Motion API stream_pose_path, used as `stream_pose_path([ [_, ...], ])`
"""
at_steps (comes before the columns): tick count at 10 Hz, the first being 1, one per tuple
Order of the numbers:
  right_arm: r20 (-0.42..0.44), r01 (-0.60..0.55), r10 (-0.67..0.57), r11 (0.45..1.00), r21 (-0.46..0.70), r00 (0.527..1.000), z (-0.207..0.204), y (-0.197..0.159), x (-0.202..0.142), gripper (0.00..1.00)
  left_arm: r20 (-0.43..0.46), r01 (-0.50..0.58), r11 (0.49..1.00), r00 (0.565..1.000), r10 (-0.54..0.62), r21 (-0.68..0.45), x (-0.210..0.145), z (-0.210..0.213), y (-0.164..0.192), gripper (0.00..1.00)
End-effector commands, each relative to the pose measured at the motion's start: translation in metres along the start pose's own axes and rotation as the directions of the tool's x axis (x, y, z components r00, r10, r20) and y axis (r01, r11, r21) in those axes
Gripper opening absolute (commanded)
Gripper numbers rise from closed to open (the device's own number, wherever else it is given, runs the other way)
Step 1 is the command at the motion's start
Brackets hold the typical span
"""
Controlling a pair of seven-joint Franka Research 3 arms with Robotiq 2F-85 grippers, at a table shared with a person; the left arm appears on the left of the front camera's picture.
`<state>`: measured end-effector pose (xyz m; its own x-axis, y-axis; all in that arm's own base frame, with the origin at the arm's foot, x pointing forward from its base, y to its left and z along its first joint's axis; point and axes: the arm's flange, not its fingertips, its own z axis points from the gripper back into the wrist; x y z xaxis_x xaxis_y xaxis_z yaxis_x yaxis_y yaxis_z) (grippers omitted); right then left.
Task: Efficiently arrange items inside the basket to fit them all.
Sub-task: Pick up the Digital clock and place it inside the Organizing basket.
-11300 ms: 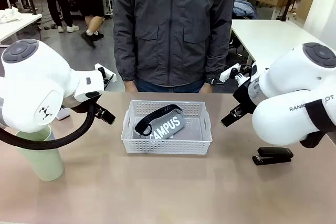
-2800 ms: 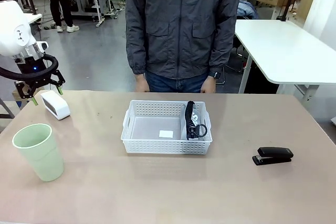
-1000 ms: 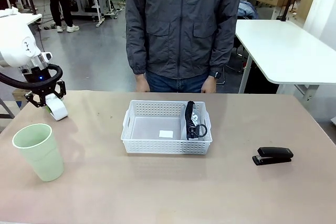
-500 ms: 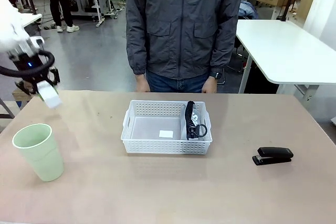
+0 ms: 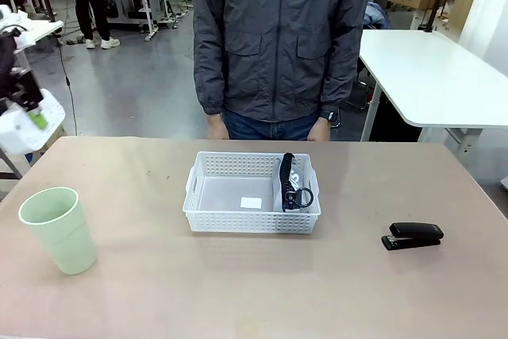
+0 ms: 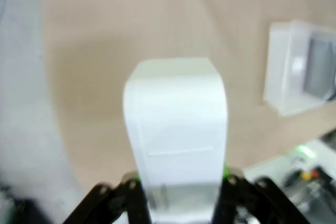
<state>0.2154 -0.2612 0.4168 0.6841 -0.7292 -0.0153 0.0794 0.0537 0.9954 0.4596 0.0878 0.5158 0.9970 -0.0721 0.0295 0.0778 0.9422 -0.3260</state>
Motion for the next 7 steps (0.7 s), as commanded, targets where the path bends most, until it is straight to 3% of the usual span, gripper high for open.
stream_pose_path([
  [1, 0.011, -0.026, 0.026, 0.999, 0.02, 1.0, -0.001, 0.002, 0.001, 1.0, 0.024, 0.252, 0.968, 0.968, -0.251, -0.011, -0.02, -0.011, 0.019, 0.0],
  [2, 0.011, -0.026, 0.026, 0.999, 0.02, 1.0, -0.001, 0.002, 0.001, 1.0, 0.064, 0.223, 0.974, 0.972, -0.226, 0.04, -0.019, -0.018, 0.016, 0.0],
  [3, 0.011, -0.026, 0.026, 0.999, 0.02, 1.0, -0.001, 0.002, 0.001, 1.0, -0.006, 0.142, 0.99, 0.99, -0.142, -0.007, -0.016, -0.003, 0.008, 0.0],
  [7, 0.011, -0.026, 0.026, 0.999, 0.02, 1.0, -0.001, 0.002, 0.001, 1.0, -0.006, 0.142, 0.99, 0.99, -0.142, -0.007, -0.016, -0.003, 0.008, 0.0],
])
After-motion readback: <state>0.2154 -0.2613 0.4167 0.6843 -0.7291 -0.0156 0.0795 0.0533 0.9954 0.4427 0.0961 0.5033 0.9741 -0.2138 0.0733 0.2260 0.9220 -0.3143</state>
